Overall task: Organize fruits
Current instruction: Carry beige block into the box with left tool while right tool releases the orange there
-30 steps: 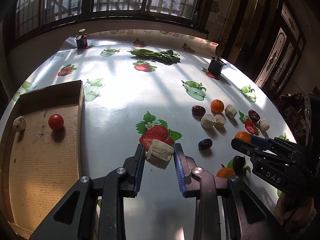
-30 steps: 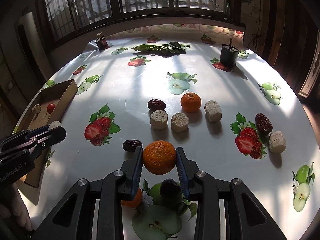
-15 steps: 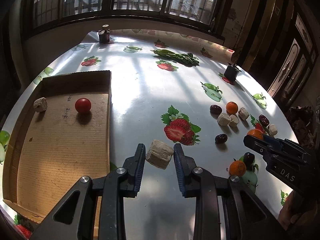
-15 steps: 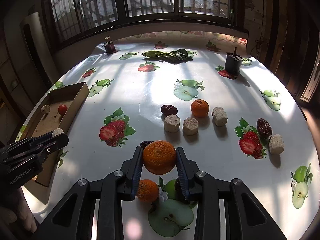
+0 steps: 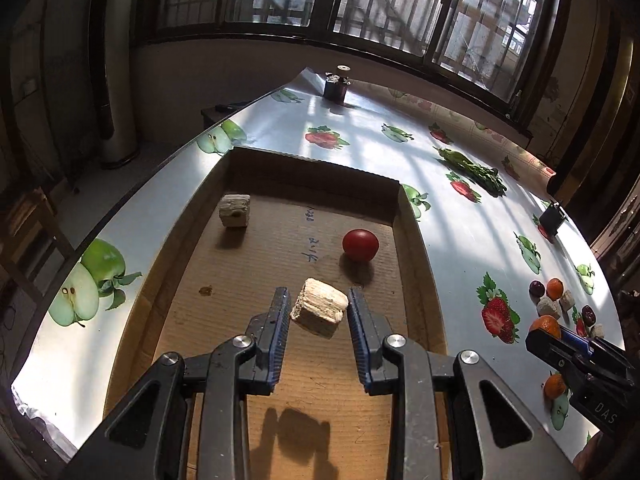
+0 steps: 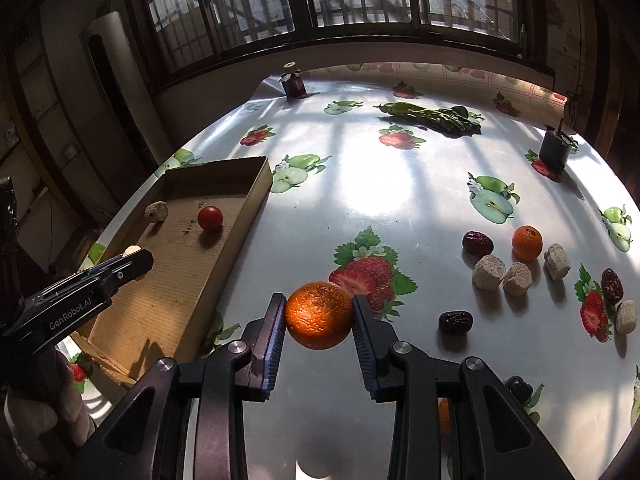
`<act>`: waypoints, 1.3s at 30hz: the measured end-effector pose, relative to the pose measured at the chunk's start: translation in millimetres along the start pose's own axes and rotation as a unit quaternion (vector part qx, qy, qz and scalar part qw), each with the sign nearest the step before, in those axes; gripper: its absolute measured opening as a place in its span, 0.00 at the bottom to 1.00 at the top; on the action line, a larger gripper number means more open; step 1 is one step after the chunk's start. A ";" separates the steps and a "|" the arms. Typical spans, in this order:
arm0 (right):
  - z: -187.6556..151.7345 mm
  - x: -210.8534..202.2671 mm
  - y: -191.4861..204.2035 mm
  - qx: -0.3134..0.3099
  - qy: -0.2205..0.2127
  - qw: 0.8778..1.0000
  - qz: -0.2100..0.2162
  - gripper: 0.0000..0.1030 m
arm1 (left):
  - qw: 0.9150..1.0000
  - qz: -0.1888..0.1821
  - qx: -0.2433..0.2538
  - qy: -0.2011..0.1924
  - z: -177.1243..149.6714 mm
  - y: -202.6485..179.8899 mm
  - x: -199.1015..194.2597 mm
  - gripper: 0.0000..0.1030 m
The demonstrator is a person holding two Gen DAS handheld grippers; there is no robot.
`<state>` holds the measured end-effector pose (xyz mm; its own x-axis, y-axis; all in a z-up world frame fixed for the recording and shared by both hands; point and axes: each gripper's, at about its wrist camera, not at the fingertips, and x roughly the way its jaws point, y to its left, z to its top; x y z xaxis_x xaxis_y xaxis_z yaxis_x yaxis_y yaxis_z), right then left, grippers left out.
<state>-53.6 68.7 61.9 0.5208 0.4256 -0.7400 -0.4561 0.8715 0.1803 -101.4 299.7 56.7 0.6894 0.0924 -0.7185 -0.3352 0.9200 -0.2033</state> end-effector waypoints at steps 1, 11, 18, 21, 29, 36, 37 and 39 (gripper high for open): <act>2.8 4.4 9.7 -0.007 0.002 1.000 0.007 0.35 | 1.000 0.007 -0.013 0.002 5.0 14.6 2.9 0.27; 39.3 71.8 91.1 -0.079 0.041 0.995 0.051 0.35 | 0.997 0.045 0.003 0.059 42.7 49.9 39.4 0.27; 55.1 119.9 100.0 -0.097 0.090 0.990 0.042 0.35 | 0.991 0.047 0.007 0.127 49.4 57.9 80.2 0.27; 58.2 131.1 98.5 -0.100 0.101 0.989 0.034 0.35 | 0.990 0.051 0.011 0.127 49.3 56.7 83.1 0.28; 56.2 139.2 104.3 -0.113 0.098 0.989 0.022 0.35 | 0.990 0.061 0.016 0.124 49.8 52.8 87.4 0.29; 60.0 126.2 100.1 -0.089 0.072 0.993 0.041 0.63 | 0.994 0.031 -0.022 0.100 54.1 60.6 66.8 0.40; 60.6 122.3 99.1 -0.088 0.067 0.993 0.040 0.63 | 0.995 0.031 -0.027 0.094 54.7 61.4 60.8 0.43; 62.1 112.0 95.4 -0.081 0.056 0.994 0.043 0.63 | 0.996 0.028 -0.037 0.077 56.5 61.6 45.9 0.55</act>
<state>6.1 214.7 36.5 0.3959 0.4591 -0.7953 -0.6109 0.7783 0.1452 -54.2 382.1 48.8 0.5637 0.0786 -0.8222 -0.4215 0.8835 -0.2046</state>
